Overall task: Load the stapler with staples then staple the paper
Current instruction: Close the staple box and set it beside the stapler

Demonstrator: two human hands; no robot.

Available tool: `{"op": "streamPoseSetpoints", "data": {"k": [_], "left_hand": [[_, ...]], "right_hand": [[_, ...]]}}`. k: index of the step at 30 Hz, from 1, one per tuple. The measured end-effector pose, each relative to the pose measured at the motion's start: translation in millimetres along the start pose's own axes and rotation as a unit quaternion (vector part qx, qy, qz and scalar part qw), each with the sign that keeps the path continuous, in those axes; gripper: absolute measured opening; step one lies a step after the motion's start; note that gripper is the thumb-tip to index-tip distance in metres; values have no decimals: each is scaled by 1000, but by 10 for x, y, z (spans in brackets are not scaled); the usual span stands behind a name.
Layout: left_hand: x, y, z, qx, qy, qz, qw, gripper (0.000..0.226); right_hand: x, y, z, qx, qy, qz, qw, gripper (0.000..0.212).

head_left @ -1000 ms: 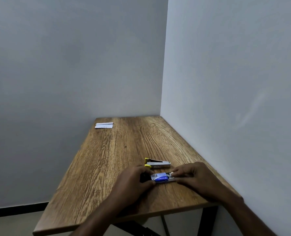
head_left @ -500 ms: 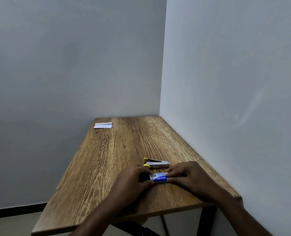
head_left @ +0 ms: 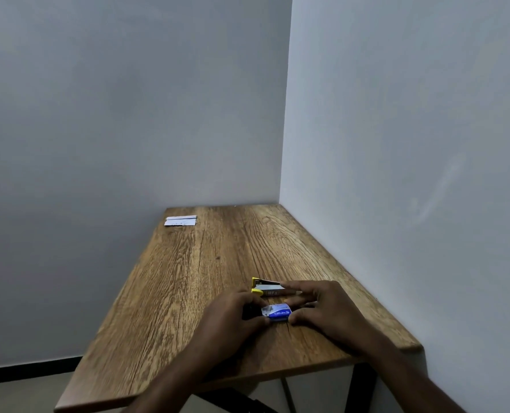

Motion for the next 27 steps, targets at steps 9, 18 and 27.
{"op": "streamPoseSetpoints", "data": {"k": [9, 18, 27], "left_hand": [[-11, 11, 3, -4, -3, -6, 1000, 30], [-216, 426, 53, 20, 50, 36, 998, 31], [38, 573, -111, -10, 36, 2, 999, 32]], "right_hand": [[31, 58, 38, 19, 10, -21, 1000, 60], [-155, 324, -137, -36, 7, 48, 998, 39], [-93, 398, 109, 5, -3, 62, 998, 29]]}}
Point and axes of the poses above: each hand's wrist, its own y-axis towards the middle knuckle, its own x-axis out of the palm, z = x × y, the point moved 7 cm from there along y, towards the middle knuckle, and after that the axes turned 14 degrees about y, right-handed, at the moved point
